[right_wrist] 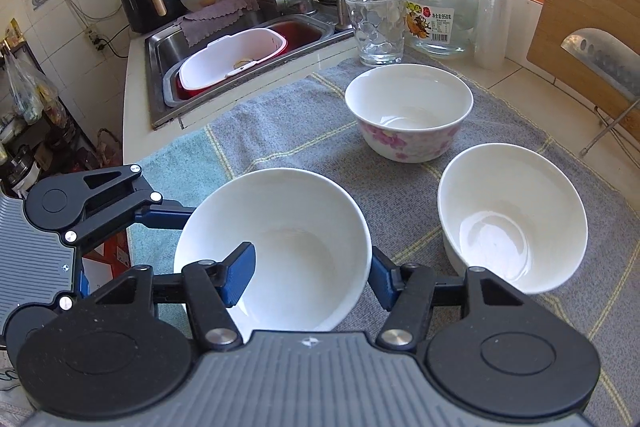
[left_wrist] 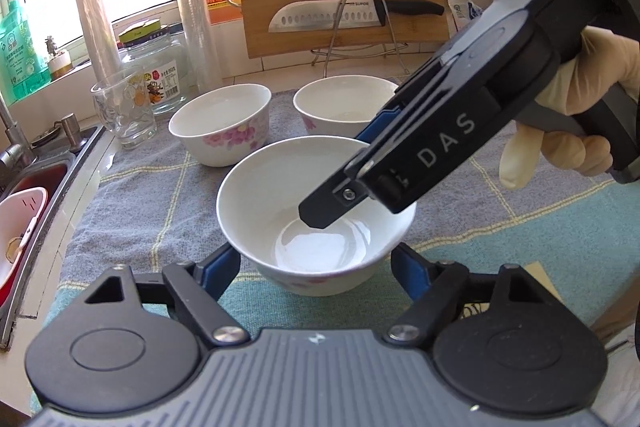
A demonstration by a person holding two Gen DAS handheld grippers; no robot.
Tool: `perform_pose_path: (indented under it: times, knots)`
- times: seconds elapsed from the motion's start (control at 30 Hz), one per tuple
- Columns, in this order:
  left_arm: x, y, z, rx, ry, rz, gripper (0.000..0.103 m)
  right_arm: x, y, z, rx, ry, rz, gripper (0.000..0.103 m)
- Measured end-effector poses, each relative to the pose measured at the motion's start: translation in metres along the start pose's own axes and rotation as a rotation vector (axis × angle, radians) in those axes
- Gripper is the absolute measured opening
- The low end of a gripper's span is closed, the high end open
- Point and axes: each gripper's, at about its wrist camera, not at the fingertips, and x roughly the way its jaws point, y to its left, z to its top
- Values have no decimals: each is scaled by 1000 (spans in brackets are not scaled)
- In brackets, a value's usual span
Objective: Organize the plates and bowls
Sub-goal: 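Carry the white bowl with the right gripper and set it beside the other bowls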
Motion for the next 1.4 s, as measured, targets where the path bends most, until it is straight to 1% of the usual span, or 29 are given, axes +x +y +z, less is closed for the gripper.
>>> perform_pose_path:
  times: [0.47, 1.03, 1.23, 1.4]
  knots:
    - [-5, -35, 4, 75, -4, -128, 82, -45, -6, -42, 80, -20, -84, 66]
    - [10, -83, 15, 181, -3, -308, 82, -93, -24, -93, 209, -23, -217, 66]
    - [14, -95, 17, 202, 8, -350, 82, -101, -30, -105, 240, -18, -241, 66]
    - [19, -101, 17, 199, 25, -370, 82, -102, -33, -111, 254, -7, -247, 66]
